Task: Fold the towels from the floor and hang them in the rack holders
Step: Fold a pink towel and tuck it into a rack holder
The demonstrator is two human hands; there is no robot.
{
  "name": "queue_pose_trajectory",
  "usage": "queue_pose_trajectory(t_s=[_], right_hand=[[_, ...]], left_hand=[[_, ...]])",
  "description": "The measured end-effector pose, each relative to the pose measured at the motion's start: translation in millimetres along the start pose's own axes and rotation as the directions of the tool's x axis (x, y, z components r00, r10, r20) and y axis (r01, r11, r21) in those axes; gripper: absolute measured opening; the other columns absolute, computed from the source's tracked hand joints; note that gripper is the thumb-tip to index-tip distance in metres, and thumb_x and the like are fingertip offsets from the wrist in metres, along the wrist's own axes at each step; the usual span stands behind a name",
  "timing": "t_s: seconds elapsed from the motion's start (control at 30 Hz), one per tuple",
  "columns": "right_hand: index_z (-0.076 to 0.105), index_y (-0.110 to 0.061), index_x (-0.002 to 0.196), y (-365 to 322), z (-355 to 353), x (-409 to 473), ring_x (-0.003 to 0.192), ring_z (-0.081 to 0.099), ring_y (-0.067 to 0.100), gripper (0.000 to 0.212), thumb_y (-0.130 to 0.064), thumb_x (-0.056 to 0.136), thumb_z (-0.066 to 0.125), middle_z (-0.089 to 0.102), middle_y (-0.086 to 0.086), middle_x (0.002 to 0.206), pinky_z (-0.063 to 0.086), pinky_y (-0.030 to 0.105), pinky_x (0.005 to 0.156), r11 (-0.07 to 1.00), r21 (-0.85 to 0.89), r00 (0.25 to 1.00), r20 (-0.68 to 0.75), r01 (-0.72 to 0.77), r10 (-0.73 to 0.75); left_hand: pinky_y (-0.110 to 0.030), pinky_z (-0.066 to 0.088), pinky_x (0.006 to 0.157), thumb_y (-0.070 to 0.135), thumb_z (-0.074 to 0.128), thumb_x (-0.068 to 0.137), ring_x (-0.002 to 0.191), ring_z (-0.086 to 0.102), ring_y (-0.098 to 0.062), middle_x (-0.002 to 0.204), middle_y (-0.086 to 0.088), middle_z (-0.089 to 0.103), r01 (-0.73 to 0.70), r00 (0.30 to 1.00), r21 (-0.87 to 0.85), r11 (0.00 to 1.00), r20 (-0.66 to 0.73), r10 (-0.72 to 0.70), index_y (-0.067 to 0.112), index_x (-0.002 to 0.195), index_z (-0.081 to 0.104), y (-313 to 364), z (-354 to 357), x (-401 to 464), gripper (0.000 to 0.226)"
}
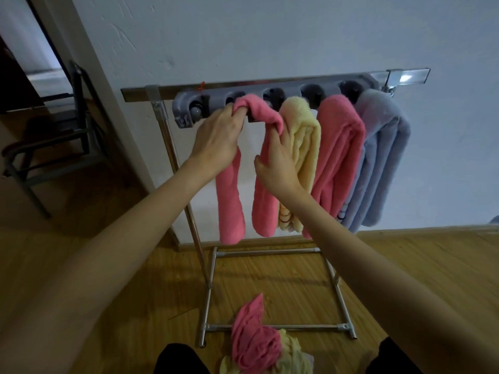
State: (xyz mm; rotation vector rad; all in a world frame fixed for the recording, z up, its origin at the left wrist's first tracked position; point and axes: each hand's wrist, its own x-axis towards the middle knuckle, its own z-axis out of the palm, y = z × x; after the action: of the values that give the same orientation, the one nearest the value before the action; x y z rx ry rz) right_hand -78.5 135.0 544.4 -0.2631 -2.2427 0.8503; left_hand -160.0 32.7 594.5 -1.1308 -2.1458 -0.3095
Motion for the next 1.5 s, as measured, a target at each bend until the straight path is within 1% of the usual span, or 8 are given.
queue_pose_trajectory(t_s=[0.3, 0.5, 0.67, 0.77, 0.87, 1.03, 1.27, 1.5], right_hand=[[0.041, 0.003, 0.138, 47.7, 11.1, -19.7, 0.123, 0.048, 0.032, 0.054, 0.005, 0.085, 0.047, 0.044, 0.021, 0.135, 0.045, 0.041, 0.100, 0.993, 0.000, 0.988, -0.095, 0.122, -0.122], [0.045, 0.001, 0.137, 62.4, 9.2, -16.7, 0.124, 0.049, 0.030, 0.052, 0.001, 0.086, 0.053, 0.042, 0.019, 0.141, 0.046, 0.034, 0.097, 0.981, -0.009, 0.981, 0.007, 0.196, -0.196], [0.041, -0.003, 0.140, 74.4, 11.0, -19.6, 0.117, 0.048, 0.025, 0.055, -0.005, 0.087, 0.055, 0.038, 0.017, 0.144, 0.049, 0.041, 0.090, 0.966, -0.020, 0.967, 0.002, 0.256, -0.256], [0.033, -0.007, 0.145, 81.9, 17.6, -24.9, 0.120, 0.041, 0.010, 0.062, -0.002, 0.087, 0.054, 0.035, 0.015, 0.146, 0.049, 0.029, 0.089, 0.958, -0.022, 0.957, -0.052, 0.286, -0.287], [0.018, -0.016, 0.150, 90.0, 26.8, -34.4, 0.130, 0.029, -0.015, 0.073, -0.002, 0.088, 0.055, 0.028, -0.006, 0.148, 0.035, 0.007, 0.100, 0.959, 0.090, 0.961, -0.094, 0.269, -0.261], [0.029, -0.008, 0.142, 105.3, 42.6, -48.3, 0.109, 0.056, 0.010, 0.064, -0.017, 0.087, 0.062, 0.054, 0.006, 0.130, 0.049, 0.023, 0.087, 0.993, 0.101, 0.997, -0.053, 0.052, -0.047], [0.057, 0.002, 0.102, 122.5, 60.9, -72.9, 0.069, 0.051, 0.009, 0.020, -0.012, 0.088, 0.059, 0.054, -0.002, 0.082, 0.049, 0.034, 0.062, 0.998, -0.041, 0.998, 0.038, 0.057, -0.056], [0.059, -0.006, 0.109, 153.8, 85.0, -107.3, 0.077, 0.063, 0.011, 0.021, -0.018, 0.092, 0.055, 0.069, 0.001, 0.093, 0.052, 0.031, 0.063, 0.998, -0.059, 0.990, 0.142, 0.022, -0.014]], left_hand=[[-0.041, 0.052, 0.083, -0.011, 0.049, 0.087, 0.102, 0.057, -0.031, 0.117, -0.015, 0.057, -0.040, 0.997, 0.030, 0.999, 0.070, 0.038, 0.006, 0.131, 0.045, 3.3, 23.5, -3.8, 0.047], [-0.044, 0.050, 0.085, -0.006, 0.048, 0.087, 0.111, 0.050, -0.033, 0.130, -0.017, 0.049, -0.066, 0.995, -0.052, 0.996, 0.077, 0.070, 0.006, 0.136, 0.042, 3.0, 36.8, -18.4, 0.051], [-0.036, 0.053, 0.075, 0.000, 0.055, 0.084, 0.098, 0.054, -0.028, 0.119, -0.014, 0.053, -0.015, 1.000, -0.175, 0.984, -0.016, 0.012, 0.009, 0.133, 0.047, 4.1, 54.8, -49.2, 0.051], [-0.031, 0.054, 0.068, 0.010, 0.059, 0.086, 0.086, 0.059, -0.022, 0.115, -0.011, 0.054, -0.012, 0.998, -0.289, 0.957, -0.059, -0.006, 0.012, 0.134, 0.040, 3.6, 78.5, -83.0, 0.051], [-0.015, 0.046, 0.064, 0.024, 0.068, 0.085, 0.079, 0.057, -0.006, 0.113, -0.004, 0.056, 0.163, 0.984, -0.479, 0.862, 0.011, -0.180, 0.017, 0.135, 0.027, 6.5, 107.8, -119.0, 0.065], [-0.025, 0.050, 0.068, 0.049, 0.076, 0.072, 0.091, 0.059, -0.013, 0.117, 0.000, 0.055, 0.474, 0.872, -0.397, 0.786, 0.336, -0.357, 0.012, 0.136, 0.034, 8.5, 155.3, -153.3, 0.085], [-0.029, 0.047, 0.061, 0.047, 0.064, 0.085, 0.079, 0.062, -0.016, 0.088, 0.001, 0.067, 0.502, 0.849, -0.372, 0.781, 0.384, -0.362, 0.014, 0.092, 0.063, 23.8, 188.1, -170.7, 0.034], [-0.033, 0.047, 0.062, 0.029, 0.057, 0.092, 0.072, 0.059, -0.019, 0.077, -0.003, 0.062, 0.453, 0.877, -0.422, 0.785, 0.369, -0.308, 0.009, 0.089, 0.063, 24.2, 208.4, -200.0, 0.021]])
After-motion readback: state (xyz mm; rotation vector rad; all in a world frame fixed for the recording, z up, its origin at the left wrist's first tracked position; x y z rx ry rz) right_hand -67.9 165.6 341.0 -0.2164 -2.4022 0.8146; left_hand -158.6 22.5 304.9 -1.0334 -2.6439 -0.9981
